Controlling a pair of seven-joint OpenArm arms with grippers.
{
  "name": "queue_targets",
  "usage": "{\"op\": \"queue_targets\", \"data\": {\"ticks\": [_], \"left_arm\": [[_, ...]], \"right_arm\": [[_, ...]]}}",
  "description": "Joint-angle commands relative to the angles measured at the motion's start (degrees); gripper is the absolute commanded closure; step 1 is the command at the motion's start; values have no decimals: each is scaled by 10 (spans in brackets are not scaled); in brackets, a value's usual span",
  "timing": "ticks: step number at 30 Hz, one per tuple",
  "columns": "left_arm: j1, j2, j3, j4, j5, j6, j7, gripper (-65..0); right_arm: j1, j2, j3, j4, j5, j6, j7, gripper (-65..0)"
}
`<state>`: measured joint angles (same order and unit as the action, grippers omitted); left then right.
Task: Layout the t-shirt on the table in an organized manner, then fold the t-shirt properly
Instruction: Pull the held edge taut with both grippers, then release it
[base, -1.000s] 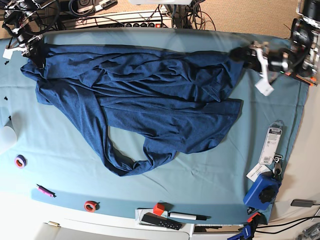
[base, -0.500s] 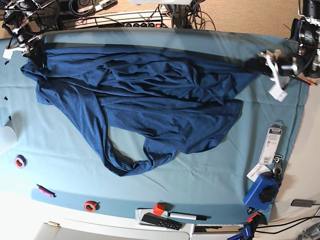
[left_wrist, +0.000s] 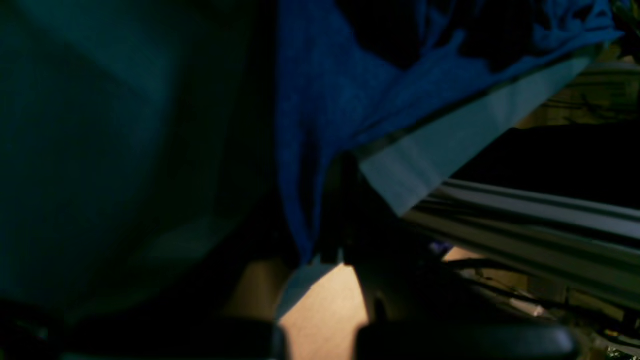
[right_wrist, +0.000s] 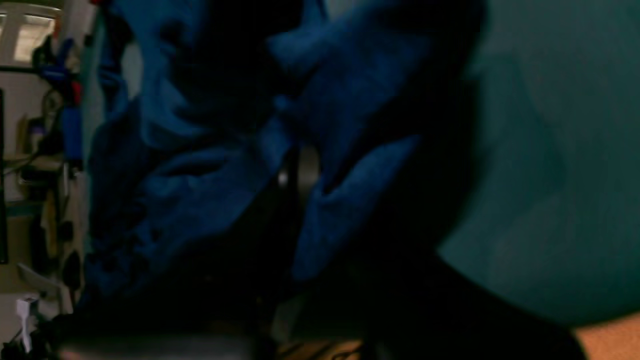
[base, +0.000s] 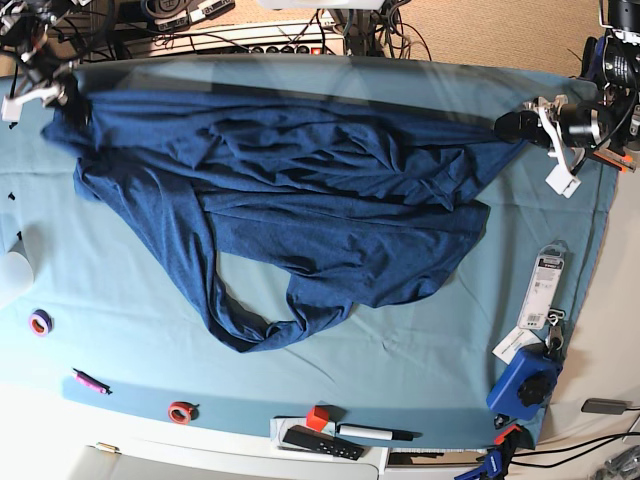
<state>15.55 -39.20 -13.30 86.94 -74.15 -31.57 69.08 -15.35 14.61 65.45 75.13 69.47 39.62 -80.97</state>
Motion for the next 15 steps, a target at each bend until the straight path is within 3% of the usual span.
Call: {"op": "queue_targets", "data": {"ticks": [1, 8, 15], "left_arm": [[0, -21, -8, 6, -8, 0, 0, 0], [21, -46, -18, 6, -9, -10, 4, 0], [69, -45, -26, 6, -31, -15, 16, 0]], "right_arm": [[-4, 5, 3, 16, 14, 0, 10, 0], [-21, -30, 3, 61, 14, -1, 10, 0], [-21, -35, 3, 85, 14, -5, 10, 0]]}}
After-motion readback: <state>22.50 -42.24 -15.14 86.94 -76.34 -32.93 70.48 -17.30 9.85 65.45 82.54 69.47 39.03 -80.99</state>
